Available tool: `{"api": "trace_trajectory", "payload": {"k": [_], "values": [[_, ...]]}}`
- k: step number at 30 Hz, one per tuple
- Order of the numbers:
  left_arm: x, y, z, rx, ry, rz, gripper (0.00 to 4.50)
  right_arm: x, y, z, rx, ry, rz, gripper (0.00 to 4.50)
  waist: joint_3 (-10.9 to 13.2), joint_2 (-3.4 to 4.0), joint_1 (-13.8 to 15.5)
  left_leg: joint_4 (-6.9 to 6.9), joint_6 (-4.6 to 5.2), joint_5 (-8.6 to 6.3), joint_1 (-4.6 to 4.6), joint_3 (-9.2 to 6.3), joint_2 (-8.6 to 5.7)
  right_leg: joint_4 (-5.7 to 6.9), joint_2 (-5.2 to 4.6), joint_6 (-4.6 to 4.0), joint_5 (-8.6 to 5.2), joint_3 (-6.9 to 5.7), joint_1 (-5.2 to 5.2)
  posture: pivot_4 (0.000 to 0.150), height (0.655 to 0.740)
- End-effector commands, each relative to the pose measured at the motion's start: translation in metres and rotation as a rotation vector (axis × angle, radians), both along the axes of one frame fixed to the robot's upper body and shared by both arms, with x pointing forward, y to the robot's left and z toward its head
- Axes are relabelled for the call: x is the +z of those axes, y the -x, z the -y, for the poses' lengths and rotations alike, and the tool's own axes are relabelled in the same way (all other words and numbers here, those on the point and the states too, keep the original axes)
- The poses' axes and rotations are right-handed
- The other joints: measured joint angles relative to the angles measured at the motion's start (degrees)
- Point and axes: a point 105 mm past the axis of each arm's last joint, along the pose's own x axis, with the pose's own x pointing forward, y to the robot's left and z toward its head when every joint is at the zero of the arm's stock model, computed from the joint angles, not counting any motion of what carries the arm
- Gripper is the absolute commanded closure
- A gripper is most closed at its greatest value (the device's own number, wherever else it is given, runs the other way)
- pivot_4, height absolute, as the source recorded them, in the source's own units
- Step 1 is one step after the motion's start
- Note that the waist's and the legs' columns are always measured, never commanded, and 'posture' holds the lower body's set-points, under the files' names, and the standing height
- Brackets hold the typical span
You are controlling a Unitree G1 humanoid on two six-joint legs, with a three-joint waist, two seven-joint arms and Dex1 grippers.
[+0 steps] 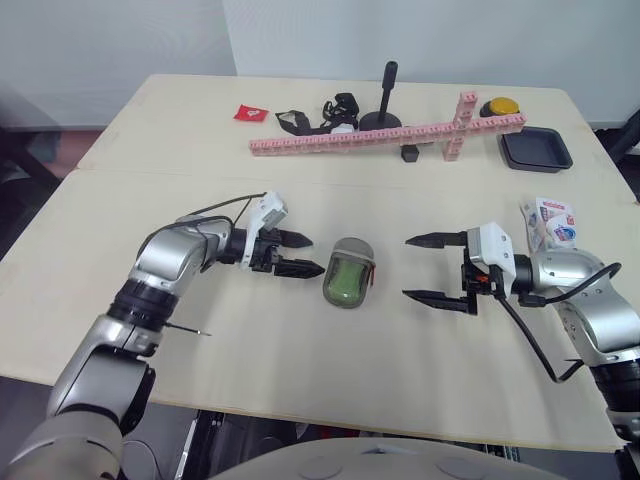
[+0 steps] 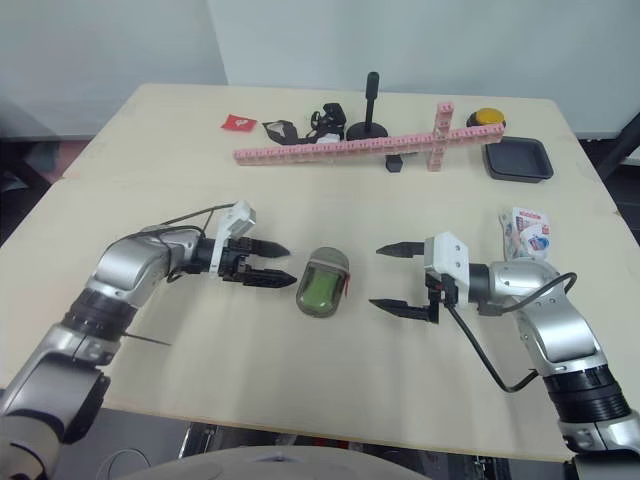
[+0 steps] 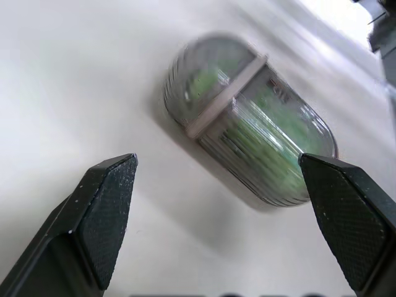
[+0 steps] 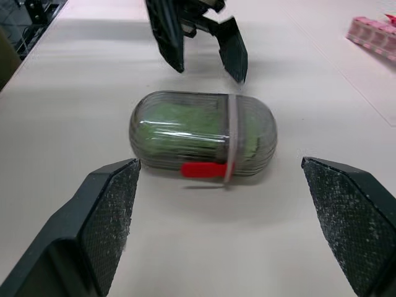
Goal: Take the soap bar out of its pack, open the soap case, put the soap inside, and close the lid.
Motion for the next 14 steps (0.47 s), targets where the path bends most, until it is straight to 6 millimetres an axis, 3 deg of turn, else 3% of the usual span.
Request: {"api": "trace_trajectory", "payload": {"k": [1,8,14], "values": [[0.017,-0.008,-0.014,0.077,0.039,0.239,0.04,0.006,-0.006,0.010,-0.084,-0.058,0.014,0.00,0.00,0.00,0.08,0.00,0.00,0.00,0.00,0.00,0.00,-0.02,0.00,0.00,0.00,0.00,0.00,0.150,0.7330],[-0.007,-0.011,-0.036,0.320,0.049,0.316,0.04,-0.014,-0.018,0.029,-0.306,-0.121,0.040,0.00,0.01,-0.01,-0.24,0.03,0.00,0.00,0.08,0.01,0.00,-0.19,-0.02,-0.01,0.00,0.02,0.16,0.150,0.7330],[-0.023,-0.005,-0.043,0.412,0.016,0.328,0.04,-0.024,-0.020,0.028,-0.347,-0.127,0.036,0.00,0.01,-0.01,-0.66,0.06,0.00,0.01,0.13,0.01,0.01,-0.12,-0.01,-0.02,-0.01,0.03,0.17,0.150,0.7330]]}}
